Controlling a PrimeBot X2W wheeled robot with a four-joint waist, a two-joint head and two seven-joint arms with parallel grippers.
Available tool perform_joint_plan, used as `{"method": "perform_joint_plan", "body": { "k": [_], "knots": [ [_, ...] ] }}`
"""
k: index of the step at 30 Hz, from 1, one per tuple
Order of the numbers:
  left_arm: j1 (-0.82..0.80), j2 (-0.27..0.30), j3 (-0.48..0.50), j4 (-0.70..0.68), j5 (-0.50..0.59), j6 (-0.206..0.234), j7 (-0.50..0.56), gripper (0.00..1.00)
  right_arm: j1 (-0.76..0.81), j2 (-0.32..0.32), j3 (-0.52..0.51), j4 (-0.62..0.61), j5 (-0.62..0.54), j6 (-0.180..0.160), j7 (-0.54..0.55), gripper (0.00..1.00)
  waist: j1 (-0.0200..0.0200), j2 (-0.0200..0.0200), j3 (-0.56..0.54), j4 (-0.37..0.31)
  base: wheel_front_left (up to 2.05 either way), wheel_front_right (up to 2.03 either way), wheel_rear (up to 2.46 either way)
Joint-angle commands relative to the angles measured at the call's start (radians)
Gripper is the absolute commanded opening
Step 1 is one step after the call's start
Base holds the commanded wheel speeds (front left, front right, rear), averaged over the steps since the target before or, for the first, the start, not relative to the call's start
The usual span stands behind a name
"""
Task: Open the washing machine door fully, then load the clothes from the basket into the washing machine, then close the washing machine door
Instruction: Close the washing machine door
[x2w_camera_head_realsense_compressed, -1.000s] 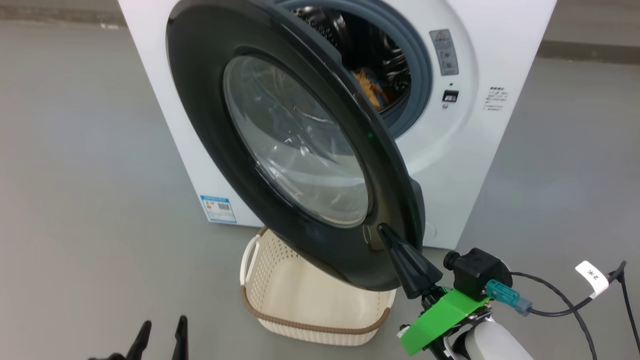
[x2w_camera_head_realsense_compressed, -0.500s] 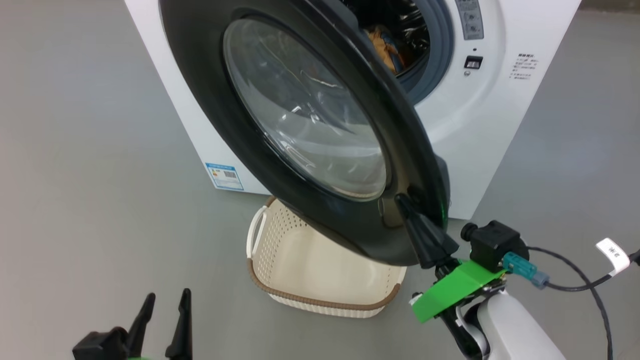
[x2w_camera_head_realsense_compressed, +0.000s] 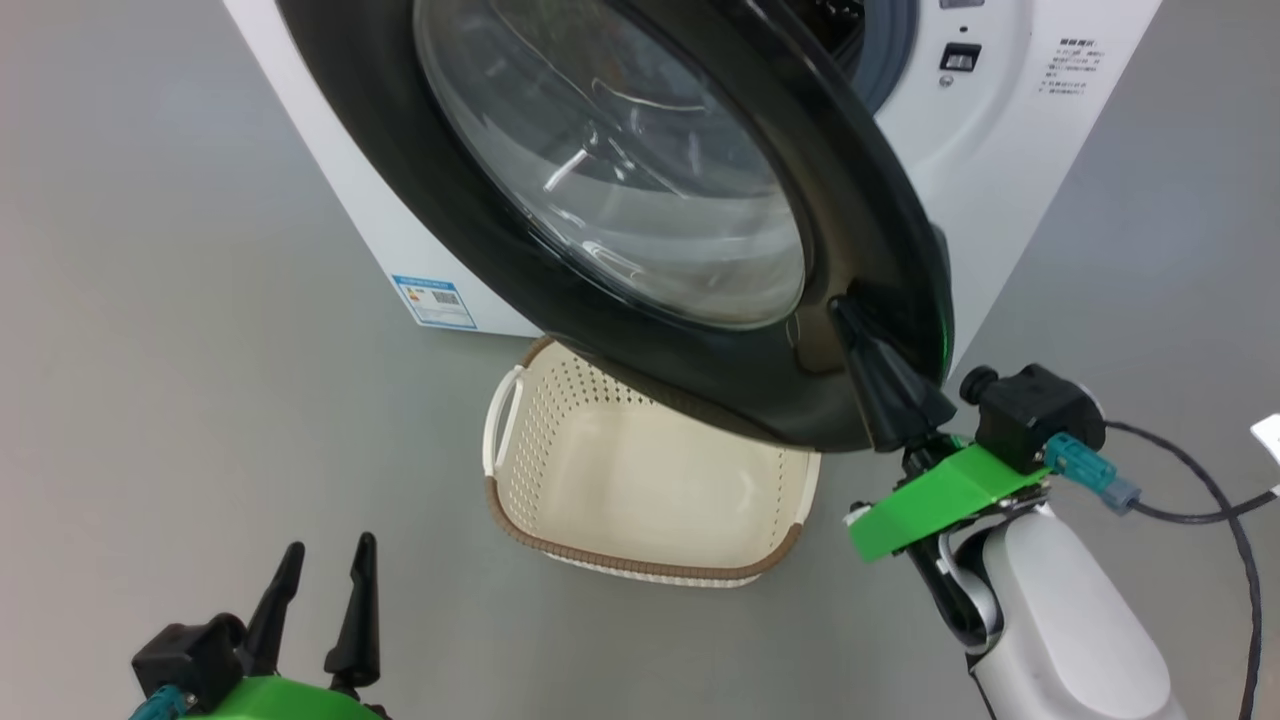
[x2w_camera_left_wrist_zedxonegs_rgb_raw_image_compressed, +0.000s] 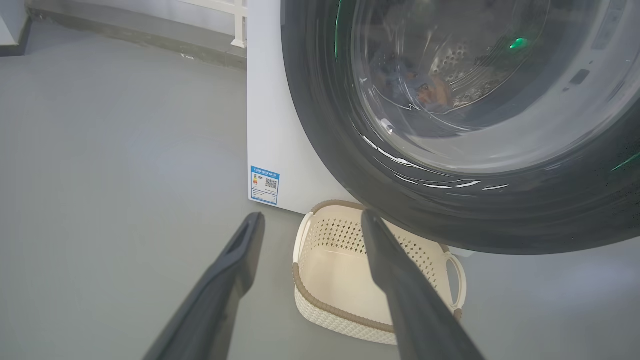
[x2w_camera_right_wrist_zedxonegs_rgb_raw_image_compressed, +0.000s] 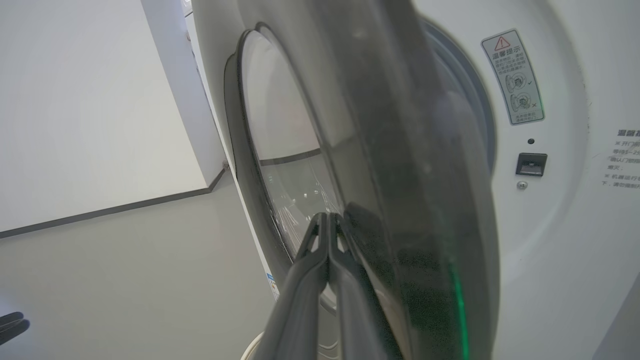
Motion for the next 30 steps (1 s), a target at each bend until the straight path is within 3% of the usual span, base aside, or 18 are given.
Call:
{"method": "perform_joint_plan", "body": {
  "k": [1, 13, 30],
  "knots": [
    [-0.035, 0.024, 0.028, -0.021, -0.007, -0.002, -0.014, 1.0, -0.039, 0.012, 0.004, -0.031, -0.011, 0.001, -0.005, 0.0, 0.0, 0.0, 0.019, -0.009, 0.0, 0.0, 0.0],
    [-0.096, 0.054, -0.01, -0.05, -0.048, -0.002, -0.014, 1.0, -0.154, 0.007, -0.065, -0.039, -0.102, 0.001, -0.005, 0.0, 0.0, 0.0, 0.132, -0.011, 0.0, 0.0, 0.0],
    [-0.173, 0.064, -0.054, -0.076, -0.095, -0.002, -0.014, 1.0, -0.372, -0.073, -0.112, 0.003, -0.181, 0.001, -0.005, 0.0, 0.0, 0.0, 0.278, 0.042, 0.0, 0.0, 0.0]
  ]
}}
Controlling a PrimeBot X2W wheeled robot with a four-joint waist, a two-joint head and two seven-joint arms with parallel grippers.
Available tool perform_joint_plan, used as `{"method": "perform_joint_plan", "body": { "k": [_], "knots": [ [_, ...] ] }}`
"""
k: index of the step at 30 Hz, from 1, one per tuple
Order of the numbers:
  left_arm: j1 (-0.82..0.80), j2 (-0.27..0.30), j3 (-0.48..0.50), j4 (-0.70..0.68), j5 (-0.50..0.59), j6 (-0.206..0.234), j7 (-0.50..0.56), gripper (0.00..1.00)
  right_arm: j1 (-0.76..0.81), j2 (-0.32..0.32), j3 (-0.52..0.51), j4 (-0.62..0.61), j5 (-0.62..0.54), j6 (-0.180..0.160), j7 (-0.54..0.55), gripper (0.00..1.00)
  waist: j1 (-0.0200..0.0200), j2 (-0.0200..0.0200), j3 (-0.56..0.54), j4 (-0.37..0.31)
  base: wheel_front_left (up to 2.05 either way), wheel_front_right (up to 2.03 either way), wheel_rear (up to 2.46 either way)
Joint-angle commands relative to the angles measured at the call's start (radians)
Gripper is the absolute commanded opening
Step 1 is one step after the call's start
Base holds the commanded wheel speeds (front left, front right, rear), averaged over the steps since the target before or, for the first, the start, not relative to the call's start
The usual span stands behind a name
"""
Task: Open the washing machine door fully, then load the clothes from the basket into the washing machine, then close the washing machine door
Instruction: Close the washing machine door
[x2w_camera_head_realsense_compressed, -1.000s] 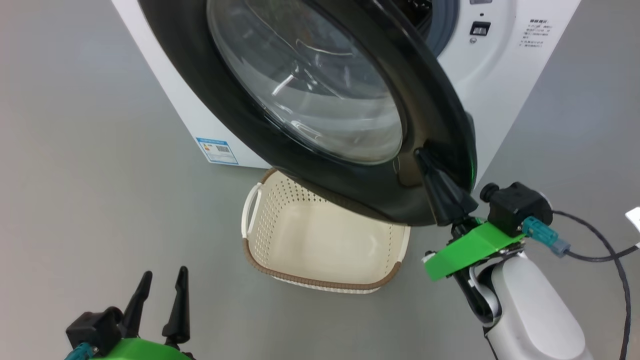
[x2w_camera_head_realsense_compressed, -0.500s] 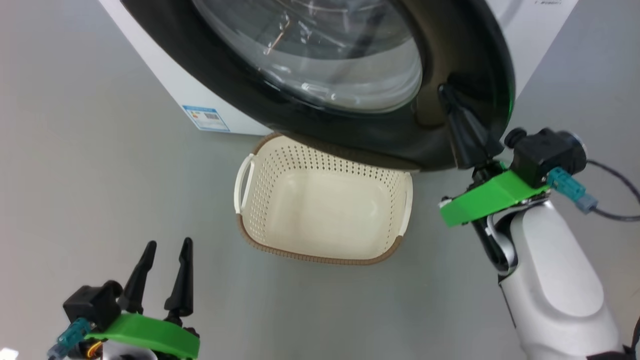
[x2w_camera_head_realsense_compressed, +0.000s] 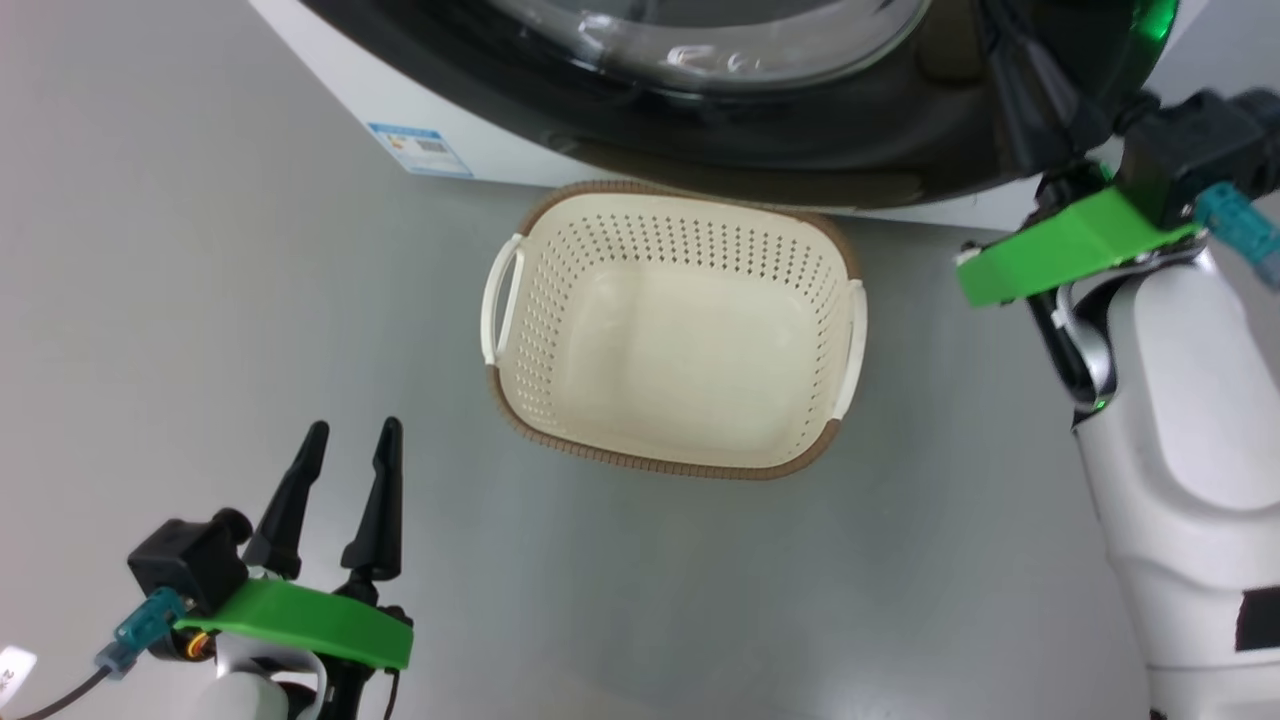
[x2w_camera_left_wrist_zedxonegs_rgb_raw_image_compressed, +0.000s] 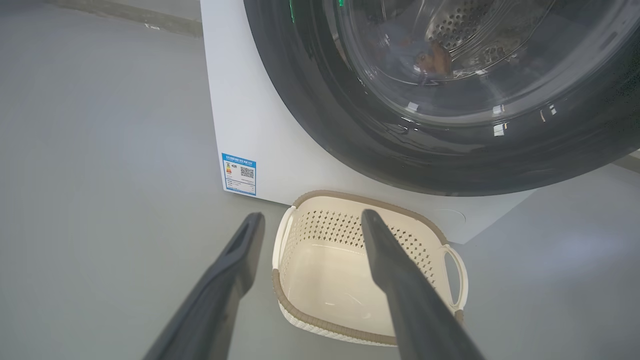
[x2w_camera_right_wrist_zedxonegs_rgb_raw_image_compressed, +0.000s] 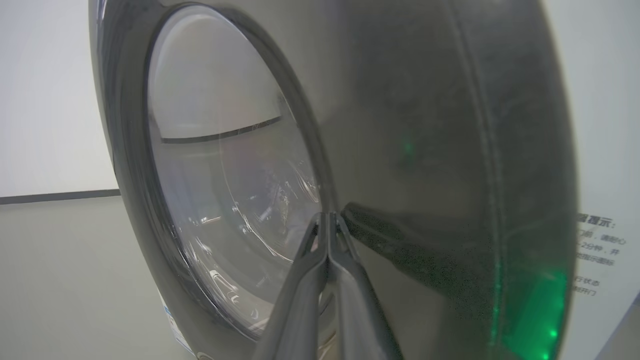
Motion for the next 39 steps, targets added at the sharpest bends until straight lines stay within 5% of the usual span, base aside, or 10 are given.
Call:
{"method": "perform_joint_plan", "body": {
  "k": [1, 15, 23, 32, 34, 37, 39],
  "knots": [
    [-0.023, 0.032, 0.03, -0.023, -0.011, -0.001, -0.006, 1.0, -0.034, 0.006, 0.009, -0.015, -0.008, 0.001, -0.005, 0.0, 0.0, -0.0001, 0.034, 0.025, 0.0, 0.0, 0.0],
    [-0.07, 0.026, -0.013, -0.01, -0.034, -0.001, -0.006, 1.0, -0.249, -0.114, -0.108, 0.147, -0.094, 0.001, -0.005, 0.0, 0.0, -0.0001, 0.07, 0.124, 0.0, 0.0, 0.0],
    [-0.056, 0.015, 0.002, 0.007, -0.025, -0.002, -0.006, 1.0, -0.231, -0.099, -0.133, 0.176, -0.107, 0.001, -0.005, 0.0, 0.0, -0.0001, 0.025, 0.115, 0.0, 0.0, 0.0],
    [-0.017, 0.01, 0.067, 0.038, -0.026, -0.002, -0.006, 1.0, -0.052, -0.056, -0.055, 0.076, -0.016, 0.001, -0.005, 0.0, 0.0, -0.0001, -0.085, 0.041, 0.0, 0.0, 0.0],
    [0.001, 0.006, 0.082, 0.05, -0.031, -0.002, -0.006, 1.0, 0.019, -0.05, -0.046, 0.043, 0.012, 0.001, -0.005, 0.32, 0.0, -0.0001, -0.125, 0.02, 0.0, 0.0, 0.0],
    [0.028, 0.002, 0.109, 0.067, -0.021, -0.002, -0.006, 1.0, 0.133, -0.047, -0.045, -0.001, 0.048, 0.001, -0.005, 0.57, 0.0, -0.0001, -0.187, -0.011, 0.0, 0.0, 0.0],
    [0.05, -0.001, 0.128, 0.076, -0.01, -0.002, -0.006, 1.0, 0.208, -0.044, -0.045, -0.026, 0.064, 0.001, -0.005, 0.91, 0.0, -0.0001, -0.228, -0.033, 0.0, 0.0, 0.0]
  ]
}}
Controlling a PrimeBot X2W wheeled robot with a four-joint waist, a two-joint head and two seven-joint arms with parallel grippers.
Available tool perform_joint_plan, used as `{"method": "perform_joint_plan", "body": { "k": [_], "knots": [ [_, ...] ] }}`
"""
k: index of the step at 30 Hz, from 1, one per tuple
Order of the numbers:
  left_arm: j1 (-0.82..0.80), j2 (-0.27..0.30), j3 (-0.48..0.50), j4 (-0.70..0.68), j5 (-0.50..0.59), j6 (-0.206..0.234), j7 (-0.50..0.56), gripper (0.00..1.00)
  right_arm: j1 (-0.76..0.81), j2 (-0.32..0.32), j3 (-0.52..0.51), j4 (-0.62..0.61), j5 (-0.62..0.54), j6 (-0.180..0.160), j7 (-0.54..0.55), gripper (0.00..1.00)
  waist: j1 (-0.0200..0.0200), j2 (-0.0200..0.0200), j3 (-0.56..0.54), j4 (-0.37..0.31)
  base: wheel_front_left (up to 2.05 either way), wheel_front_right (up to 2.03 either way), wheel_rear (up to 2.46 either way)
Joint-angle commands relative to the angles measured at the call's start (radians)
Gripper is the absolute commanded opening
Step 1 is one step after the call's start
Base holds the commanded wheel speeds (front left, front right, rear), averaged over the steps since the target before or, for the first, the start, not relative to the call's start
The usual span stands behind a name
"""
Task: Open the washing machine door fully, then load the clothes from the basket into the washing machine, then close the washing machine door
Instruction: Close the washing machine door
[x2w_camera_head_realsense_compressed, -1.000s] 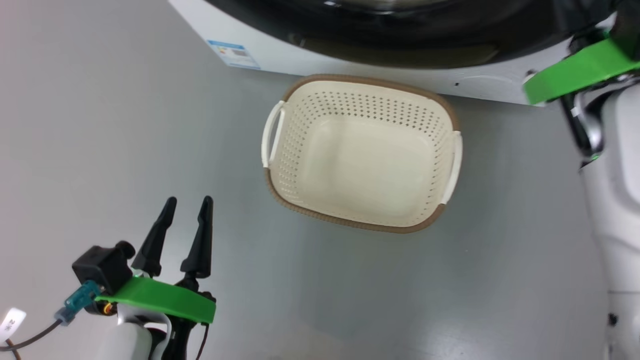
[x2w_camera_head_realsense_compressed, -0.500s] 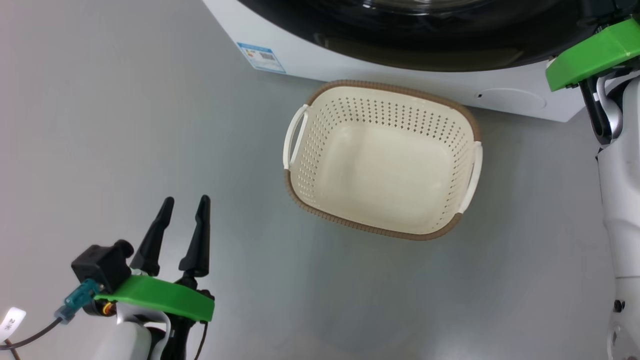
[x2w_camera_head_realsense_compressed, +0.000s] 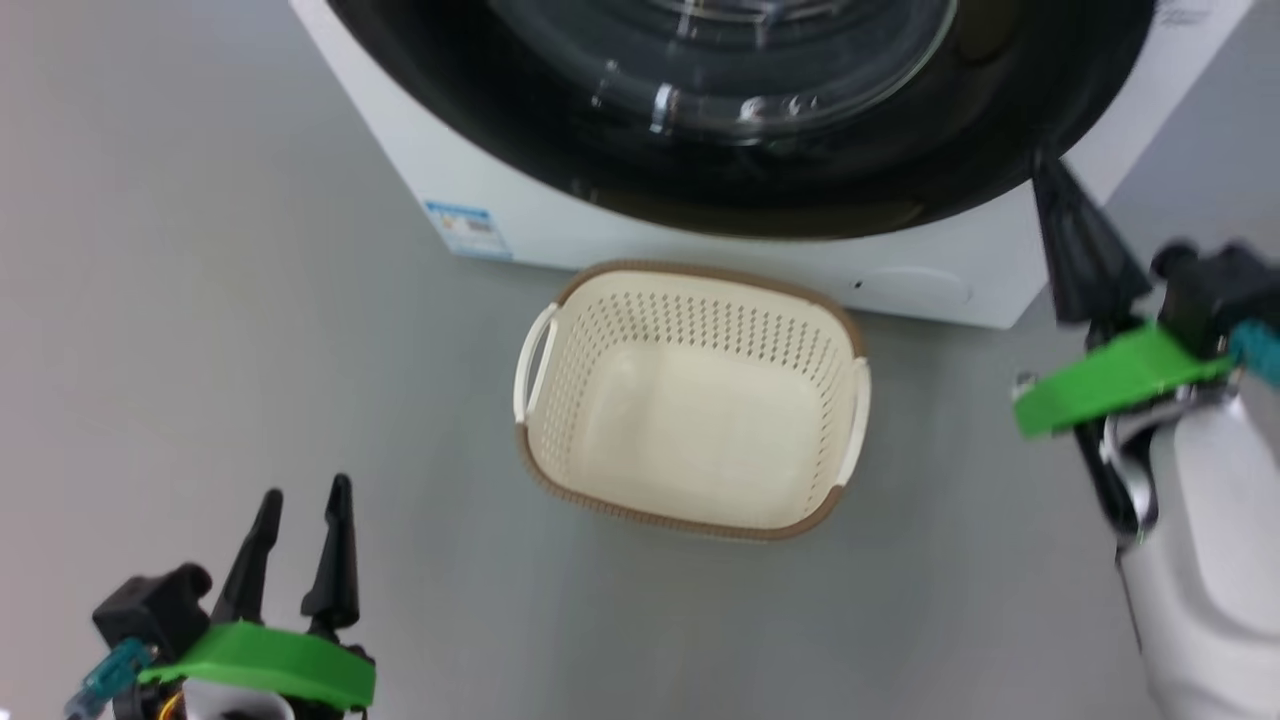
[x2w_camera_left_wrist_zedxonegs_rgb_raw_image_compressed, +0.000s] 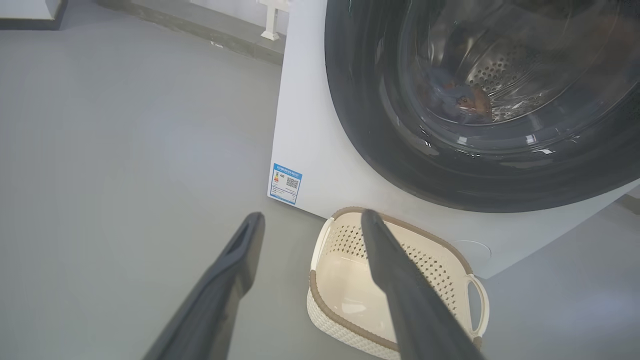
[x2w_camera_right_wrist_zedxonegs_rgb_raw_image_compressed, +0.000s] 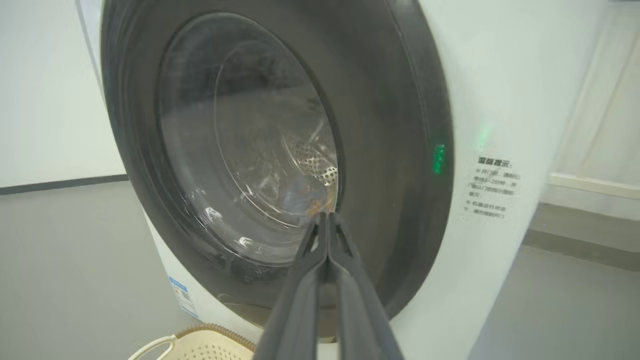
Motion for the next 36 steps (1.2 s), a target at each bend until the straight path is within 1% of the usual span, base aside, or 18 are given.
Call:
{"method": "perform_joint_plan", "body": {
  "k": [1, 2, 3, 8, 14, 22, 27, 36],
  "knots": [
    [0.02, 0.023, 0.054, -0.009, 0.017, -0.002, -0.006, 1.0, 0.065, 0.023, 0.018, -0.048, 0.02, -0.006, -0.002, 1.0, 0.0, 0.0, -0.121, -0.083, 0.0, 0.0, 0.0],
    [0.02, 0.023, 0.054, -0.009, 0.017, -0.002, -0.006, 1.0, 0.065, 0.023, 0.018, -0.048, 0.02, -0.006, -0.002, 1.0, 0.0, 0.0, -0.121, -0.083, 0.0, 0.0, 0.0],
    [0.032, 0.02, 0.062, -0.005, 0.02, -0.002, -0.006, 1.0, 0.1, 0.026, 0.022, -0.058, 0.028, -0.006, -0.002, 1.0, 0.0, 0.0, -0.141, -0.094, 0.0, 0.0, 0.0],
    [0.094, 0.009, 0.101, 0.004, 0.044, -0.002, -0.006, 1.0, 0.25, 0.041, 0.03, -0.111, 0.055, -0.006, -0.002, 1.0, 0.0, 0.0, -0.231, -0.155, 0.0, 0.0, 0.0],
    [0.162, -0.008, 0.135, 0.005, 0.077, -0.002, -0.006, 1.0, 0.387, 0.046, 0.039, -0.161, 0.074, -0.006, -0.002, 1.0, 0.0, 0.0, -0.314, -0.229, 0.0, 0.0, 0.0],
    [0.202, -0.023, 0.167, -0.004, 0.121, -0.001, -0.006, 1.0, 0.486, 0.052, -0.003, -0.212, 0.082, -0.006, -0.002, 1.0, 0.0, 0.0, -0.342, -0.308, 0.0, 0.0, 0.0],
    [0.212, -0.026, 0.185, -0.014, 0.161, -0.001, -0.006, 1.0, 0.548, 0.069, -0.038, -0.224, 0.059, -0.006, -0.002, 1.0, 0.0, 0.0, -0.353, -0.336, 0.0, 0.0, 0.0],
    [0.23, -0.038, 0.185, -0.015, 0.197, -0.001, -0.006, 1.0, 0.609, 0.092, -0.078, -0.209, 0.038, -0.006, -0.002, 1.0, 0.0, 0.0, -0.371, -0.335, 0.0, 0.0, 0.0]
  ]
}}
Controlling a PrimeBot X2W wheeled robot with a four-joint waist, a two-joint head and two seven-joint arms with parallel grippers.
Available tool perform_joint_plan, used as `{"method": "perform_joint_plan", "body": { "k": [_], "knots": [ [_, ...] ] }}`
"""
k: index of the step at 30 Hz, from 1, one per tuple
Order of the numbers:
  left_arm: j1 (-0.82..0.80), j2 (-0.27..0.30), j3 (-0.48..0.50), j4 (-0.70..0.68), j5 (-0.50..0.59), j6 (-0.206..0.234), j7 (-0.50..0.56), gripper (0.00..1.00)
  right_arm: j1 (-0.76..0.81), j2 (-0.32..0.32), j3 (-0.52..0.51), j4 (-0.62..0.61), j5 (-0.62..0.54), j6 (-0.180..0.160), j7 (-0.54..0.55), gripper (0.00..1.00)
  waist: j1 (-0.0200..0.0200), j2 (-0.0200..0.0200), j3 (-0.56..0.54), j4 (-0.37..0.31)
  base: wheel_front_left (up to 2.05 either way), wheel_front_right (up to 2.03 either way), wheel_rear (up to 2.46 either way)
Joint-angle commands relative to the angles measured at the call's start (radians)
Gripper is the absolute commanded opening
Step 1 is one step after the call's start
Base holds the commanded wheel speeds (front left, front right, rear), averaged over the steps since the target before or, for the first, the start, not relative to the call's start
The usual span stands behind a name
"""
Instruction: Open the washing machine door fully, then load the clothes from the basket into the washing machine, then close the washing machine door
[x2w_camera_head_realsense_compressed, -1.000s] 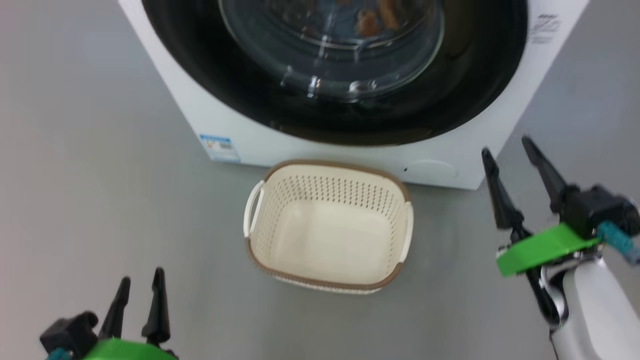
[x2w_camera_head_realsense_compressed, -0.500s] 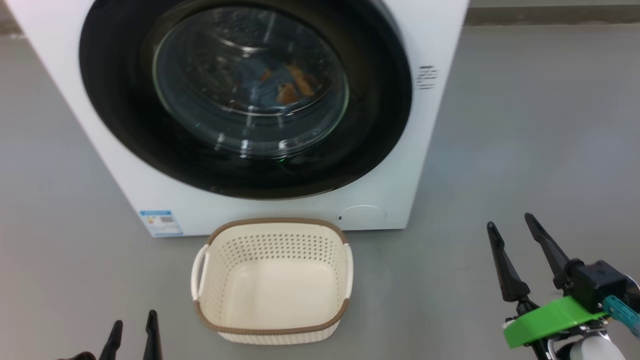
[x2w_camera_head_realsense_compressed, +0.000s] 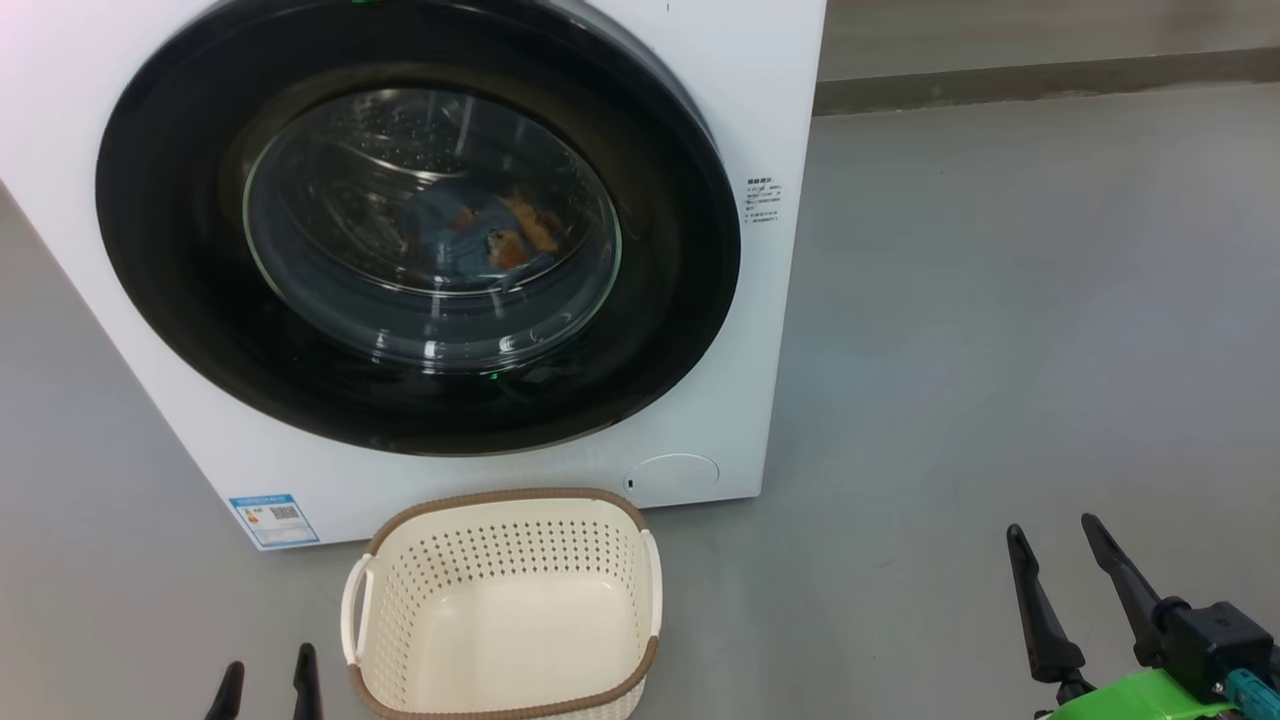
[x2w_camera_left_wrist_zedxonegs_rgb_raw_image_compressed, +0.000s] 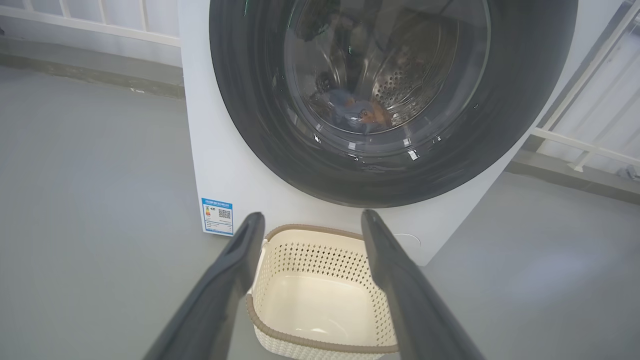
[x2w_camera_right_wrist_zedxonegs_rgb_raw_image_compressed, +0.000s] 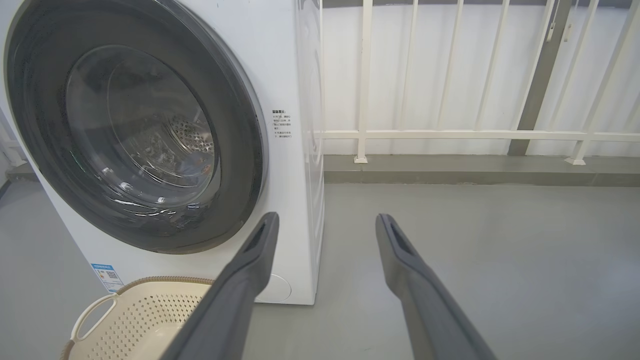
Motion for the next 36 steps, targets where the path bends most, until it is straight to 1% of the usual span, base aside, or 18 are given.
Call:
{"method": "perform_joint_plan", "body": {
  "k": [1, 15, 36],
  "knots": [
    [-0.014, 0.007, 0.029, -0.025, 0.017, -0.001, -0.006, 1.0, -0.007, -0.001, 0.016, -0.017, -0.014, -0.006, -0.002, 1.0, 0.0, 0.0, -0.002, 0.004, 0.0, 0.0, 0.0],
    [-0.008, 0.014, 0.014, -0.024, 0.041, -0.001, -0.006, 1.0, -0.006, 0.012, -0.008, 0.002, -0.022, -0.006, -0.002, 1.0, 0.0, 0.0, -0.007, 0.033, 0.0, 0.0, 0.0],
    [-0.004, 0.019, 0.023, -0.041, 0.049, -0.001, -0.006, 1.0, -0.011, 0.018, -0.006, 0.001, -0.014, -0.006, -0.002, 1.0, 0.0, 0.0, -0.006, 0.032, 0.0, 0.0, 0.0]
  ]
}}
